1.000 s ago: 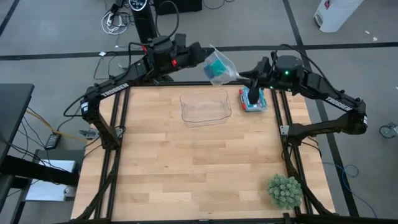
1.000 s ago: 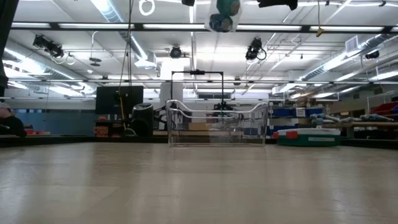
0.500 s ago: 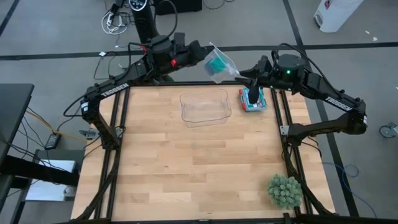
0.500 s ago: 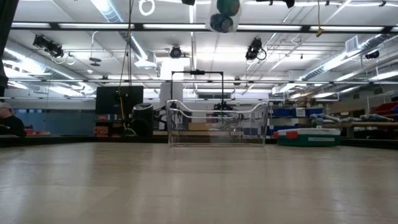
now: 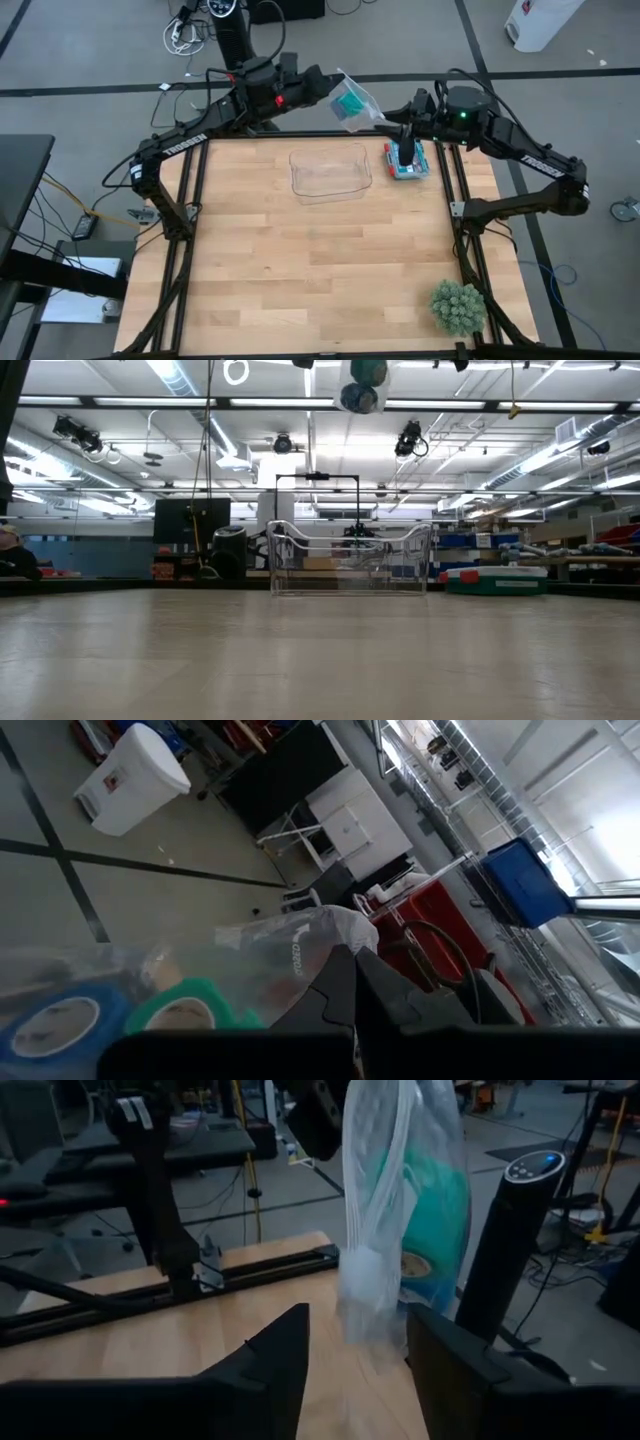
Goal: Roll bandage
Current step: Put the sky blue bandage into the transparent zip bag
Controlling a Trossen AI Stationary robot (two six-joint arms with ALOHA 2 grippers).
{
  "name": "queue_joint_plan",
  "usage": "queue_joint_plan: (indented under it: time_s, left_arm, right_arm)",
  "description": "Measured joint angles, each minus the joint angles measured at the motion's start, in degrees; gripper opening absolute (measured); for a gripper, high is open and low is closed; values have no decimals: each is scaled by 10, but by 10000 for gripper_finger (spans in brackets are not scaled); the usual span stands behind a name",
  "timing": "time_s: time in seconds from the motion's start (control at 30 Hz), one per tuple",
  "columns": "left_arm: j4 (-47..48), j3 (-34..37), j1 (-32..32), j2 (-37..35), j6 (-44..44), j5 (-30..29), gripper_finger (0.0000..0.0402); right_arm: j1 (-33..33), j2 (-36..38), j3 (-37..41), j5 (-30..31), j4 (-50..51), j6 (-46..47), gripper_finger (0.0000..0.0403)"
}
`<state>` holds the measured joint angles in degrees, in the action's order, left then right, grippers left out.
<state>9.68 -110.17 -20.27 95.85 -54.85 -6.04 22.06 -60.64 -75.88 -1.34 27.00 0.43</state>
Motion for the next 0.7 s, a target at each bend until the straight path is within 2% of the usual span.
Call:
queue_joint_plan:
  time_s: [0.13, 0.23, 0.33, 0.43, 0.5, 0.63, 0.7]
  left_arm:
    - [-11, 0, 0, 0, 0, 1, 1]
    - [-12, 0, 0, 0, 0, 1, 1]
    - [-9, 0, 0, 0, 0, 4, 1]
    - [-8, 0, 1, 0, 2, 15, 1]
    - [4, 0, 1, 0, 12, 26, 2]
    - [24, 0, -7, 0, 97, 127, 11]
    - [35, 0, -7, 0, 135, 154, 24]
  right_arm:
    - [0, -17, 0, 3, -8, 0, 163]
    - [0, -26, 0, 12, -32, -1, 146]
    - [0, -27, 0, 18, -56, -1, 97]
    - [0, -25, 0, 8, -62, -7, 26]
    - [0, -19, 0, -4, -54, -13, 10]
    - [1, -5, 0, -37, 7, -7, 4]
    - [1, 4, 0, -56, 26, -10, 3]
